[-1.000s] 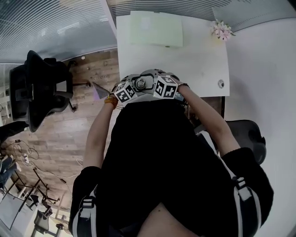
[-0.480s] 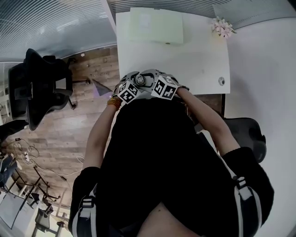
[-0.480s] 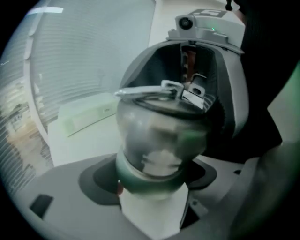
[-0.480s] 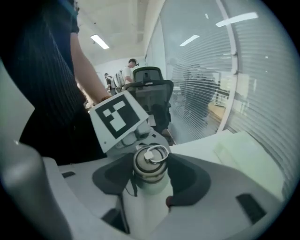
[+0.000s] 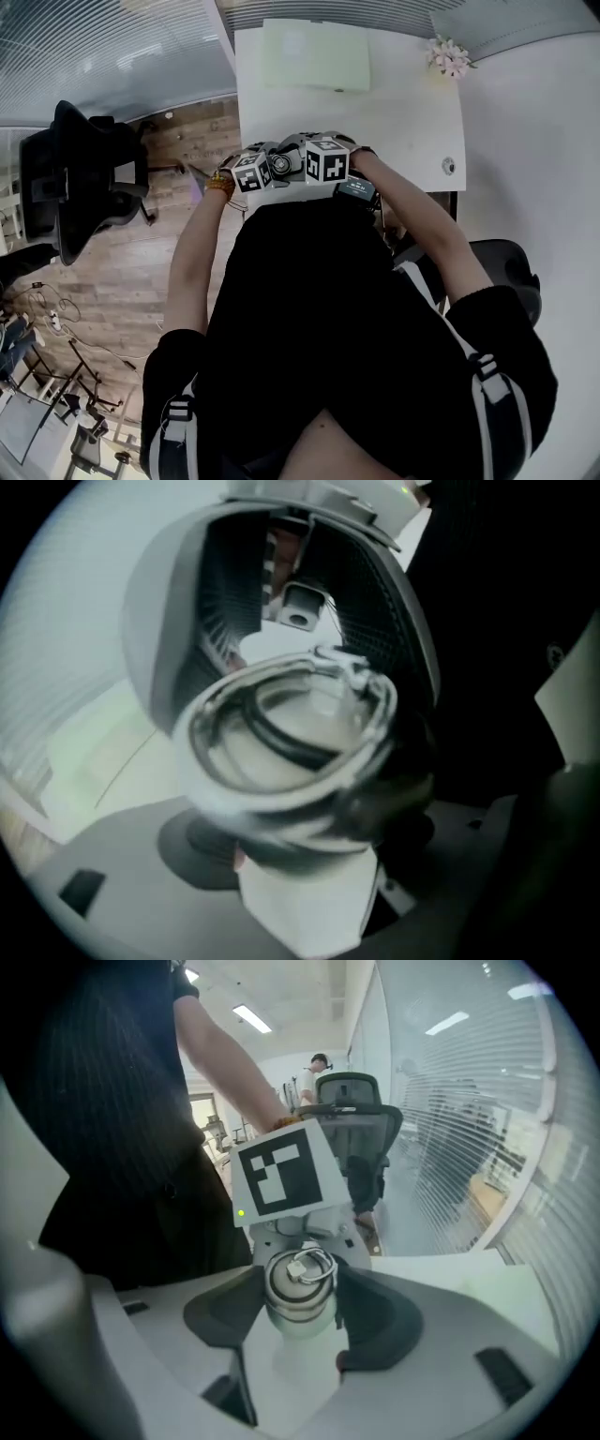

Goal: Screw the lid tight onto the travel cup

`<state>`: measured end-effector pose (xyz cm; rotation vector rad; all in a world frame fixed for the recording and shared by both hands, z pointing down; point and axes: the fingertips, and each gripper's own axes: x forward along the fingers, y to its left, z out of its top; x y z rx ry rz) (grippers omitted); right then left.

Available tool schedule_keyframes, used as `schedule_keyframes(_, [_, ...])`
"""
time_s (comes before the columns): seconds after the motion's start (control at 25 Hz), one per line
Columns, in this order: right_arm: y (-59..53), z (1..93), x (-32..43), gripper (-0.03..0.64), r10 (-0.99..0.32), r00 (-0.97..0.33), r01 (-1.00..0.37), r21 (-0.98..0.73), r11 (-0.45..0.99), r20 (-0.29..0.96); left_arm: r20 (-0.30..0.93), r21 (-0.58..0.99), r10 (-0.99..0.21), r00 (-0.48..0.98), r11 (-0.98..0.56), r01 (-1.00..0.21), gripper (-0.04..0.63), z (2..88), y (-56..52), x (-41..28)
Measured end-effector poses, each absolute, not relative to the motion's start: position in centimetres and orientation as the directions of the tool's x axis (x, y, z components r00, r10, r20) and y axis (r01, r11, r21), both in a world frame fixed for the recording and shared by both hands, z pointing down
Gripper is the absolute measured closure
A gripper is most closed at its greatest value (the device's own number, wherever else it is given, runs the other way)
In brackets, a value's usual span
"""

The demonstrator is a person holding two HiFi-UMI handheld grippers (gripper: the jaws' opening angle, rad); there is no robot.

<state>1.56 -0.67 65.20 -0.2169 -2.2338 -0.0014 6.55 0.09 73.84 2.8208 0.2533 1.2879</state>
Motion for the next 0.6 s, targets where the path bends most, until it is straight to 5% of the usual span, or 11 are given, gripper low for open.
schedule_keyframes(0.28, [-1.5,63.9,3.5,0.327,-0.139,-0.753,-0.248,-0.083,0.965,0.643,0.648,0.105,-0.155,0.746,-0.952,-0.289,0.204,73.1,-1.0,6.7])
schedule_keyframes(0.6, [-2.9,59.7,5.9,0.33,-0.268,-0.794,-0.384,-0.108,0.917,0.546,0.534,0.118,-0.166,0.829,-0.956,-0.267,0.196,67.8,0.1,3.5])
